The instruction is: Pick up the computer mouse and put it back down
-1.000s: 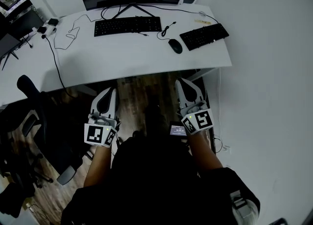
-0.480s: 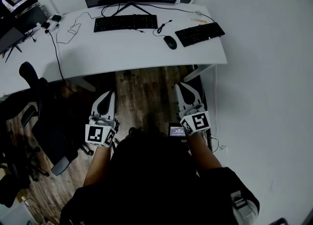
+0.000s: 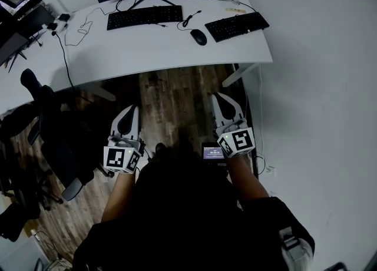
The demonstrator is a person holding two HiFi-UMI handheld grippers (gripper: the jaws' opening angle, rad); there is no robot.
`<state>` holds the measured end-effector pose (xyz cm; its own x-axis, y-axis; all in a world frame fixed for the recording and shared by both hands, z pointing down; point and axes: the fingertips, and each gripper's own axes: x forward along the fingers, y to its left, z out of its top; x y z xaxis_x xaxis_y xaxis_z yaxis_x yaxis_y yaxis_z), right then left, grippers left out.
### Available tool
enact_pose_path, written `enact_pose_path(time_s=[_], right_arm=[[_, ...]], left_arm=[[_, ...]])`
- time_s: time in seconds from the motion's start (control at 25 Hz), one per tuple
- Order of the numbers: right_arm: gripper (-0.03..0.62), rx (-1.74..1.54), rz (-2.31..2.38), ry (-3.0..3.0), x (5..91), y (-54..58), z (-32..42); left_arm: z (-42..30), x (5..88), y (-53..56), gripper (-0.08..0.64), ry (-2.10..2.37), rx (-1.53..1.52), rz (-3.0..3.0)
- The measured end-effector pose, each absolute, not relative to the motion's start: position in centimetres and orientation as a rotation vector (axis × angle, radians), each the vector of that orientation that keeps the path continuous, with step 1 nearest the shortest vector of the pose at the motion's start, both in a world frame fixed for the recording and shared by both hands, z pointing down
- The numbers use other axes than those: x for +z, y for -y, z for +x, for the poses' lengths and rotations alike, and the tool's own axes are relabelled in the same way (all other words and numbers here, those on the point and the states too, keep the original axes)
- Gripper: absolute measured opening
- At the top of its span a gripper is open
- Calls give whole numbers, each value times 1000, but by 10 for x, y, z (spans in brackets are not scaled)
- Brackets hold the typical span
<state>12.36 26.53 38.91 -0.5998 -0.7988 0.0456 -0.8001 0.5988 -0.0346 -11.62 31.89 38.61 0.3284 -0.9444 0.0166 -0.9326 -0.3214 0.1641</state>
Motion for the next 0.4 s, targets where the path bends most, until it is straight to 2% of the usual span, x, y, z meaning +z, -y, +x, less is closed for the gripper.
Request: enact_pose_path(time_s=[0.4], right_arm=[[2, 37, 1370, 2785, 390, -275, 132]], left_arm=[[-105, 371, -330, -5, 1741, -155, 2464]])
